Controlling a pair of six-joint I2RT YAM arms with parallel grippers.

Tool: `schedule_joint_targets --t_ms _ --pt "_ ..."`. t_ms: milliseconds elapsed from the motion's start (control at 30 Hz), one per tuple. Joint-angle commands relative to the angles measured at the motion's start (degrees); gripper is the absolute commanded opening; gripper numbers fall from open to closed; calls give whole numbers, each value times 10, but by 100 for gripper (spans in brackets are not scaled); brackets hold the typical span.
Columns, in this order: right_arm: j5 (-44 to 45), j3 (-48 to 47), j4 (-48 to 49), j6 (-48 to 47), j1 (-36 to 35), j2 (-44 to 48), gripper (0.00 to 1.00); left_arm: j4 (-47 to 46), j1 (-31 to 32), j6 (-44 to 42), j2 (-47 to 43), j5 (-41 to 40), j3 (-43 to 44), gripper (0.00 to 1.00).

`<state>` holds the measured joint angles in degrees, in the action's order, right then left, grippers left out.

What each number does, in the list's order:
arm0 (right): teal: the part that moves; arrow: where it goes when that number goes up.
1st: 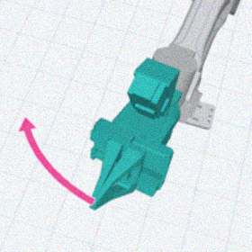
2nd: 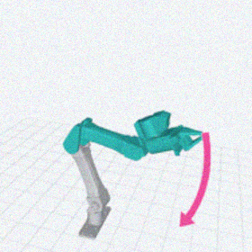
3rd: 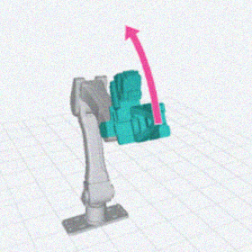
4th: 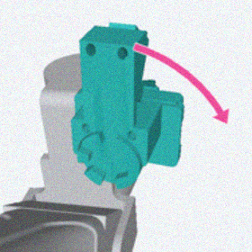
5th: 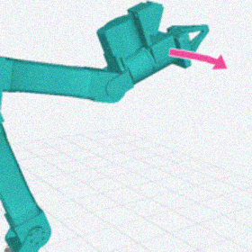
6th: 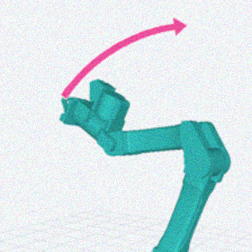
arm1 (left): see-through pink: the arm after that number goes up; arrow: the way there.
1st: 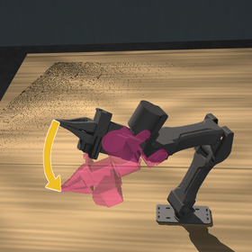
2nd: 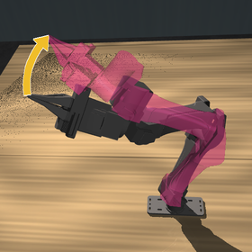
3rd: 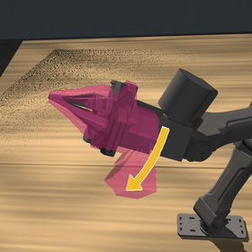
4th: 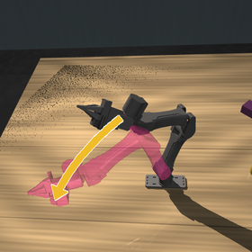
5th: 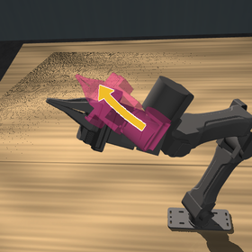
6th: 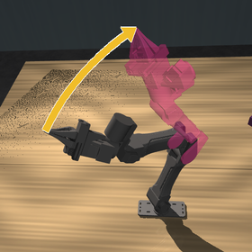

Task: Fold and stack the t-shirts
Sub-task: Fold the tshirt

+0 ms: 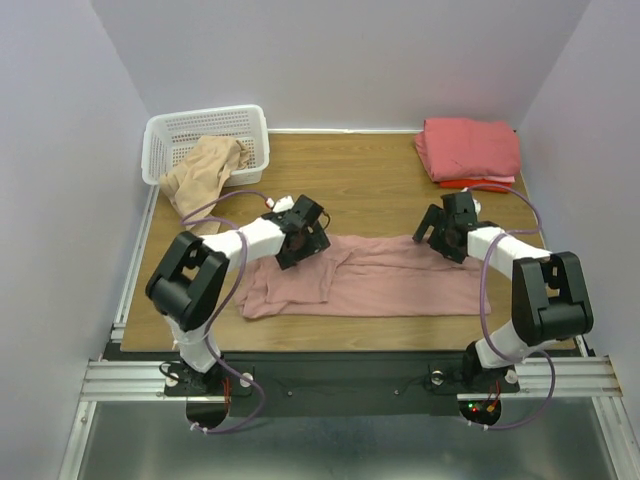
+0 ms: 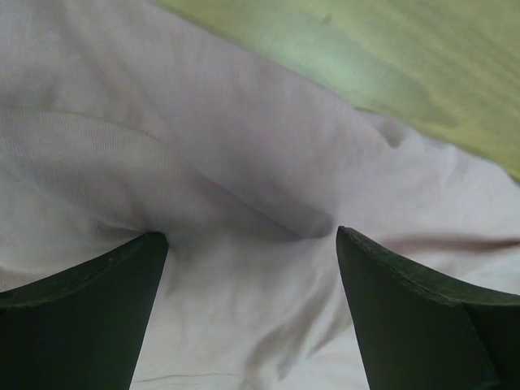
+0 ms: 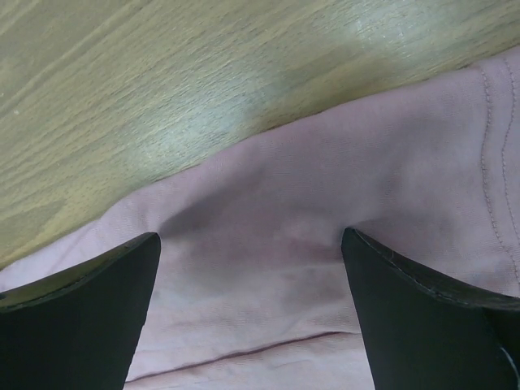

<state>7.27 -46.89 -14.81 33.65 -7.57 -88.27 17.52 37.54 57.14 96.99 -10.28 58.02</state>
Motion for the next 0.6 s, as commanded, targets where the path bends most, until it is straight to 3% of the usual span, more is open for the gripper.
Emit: schedule_joint_targets --t_ms 0,67,167,233,267,367,400,467,567 --pt "-16 37 -5 43 2 -5 100 5 -27 -46 106 11 77 98" --pt "-49 82 2 76 1 15 100 5 -36 -65 139 15 119 98" --pt "-92 156 18 91 -1 76 100 32 -47 -99 223 23 251 98" --pt "-100 190 24 82 -8 132 100 76 -48 -116 301 15 392 98" --pt "-123 223 25 84 -13 151 100 114 -48 -130 359 8 503 98" --pt "-161 275 29 113 -45 240 100 169 -52 -156 461 32 688 98" --pt "-166 305 29 123 -61 259 100 196 -55 -157 521 60 798 98" --pt "-182 327 37 169 -116 307 100 186 -67 -154 557 132 855 99" --pt "-183 351 57 218 -204 327 100 84 -78 -122 544 174 796 99"
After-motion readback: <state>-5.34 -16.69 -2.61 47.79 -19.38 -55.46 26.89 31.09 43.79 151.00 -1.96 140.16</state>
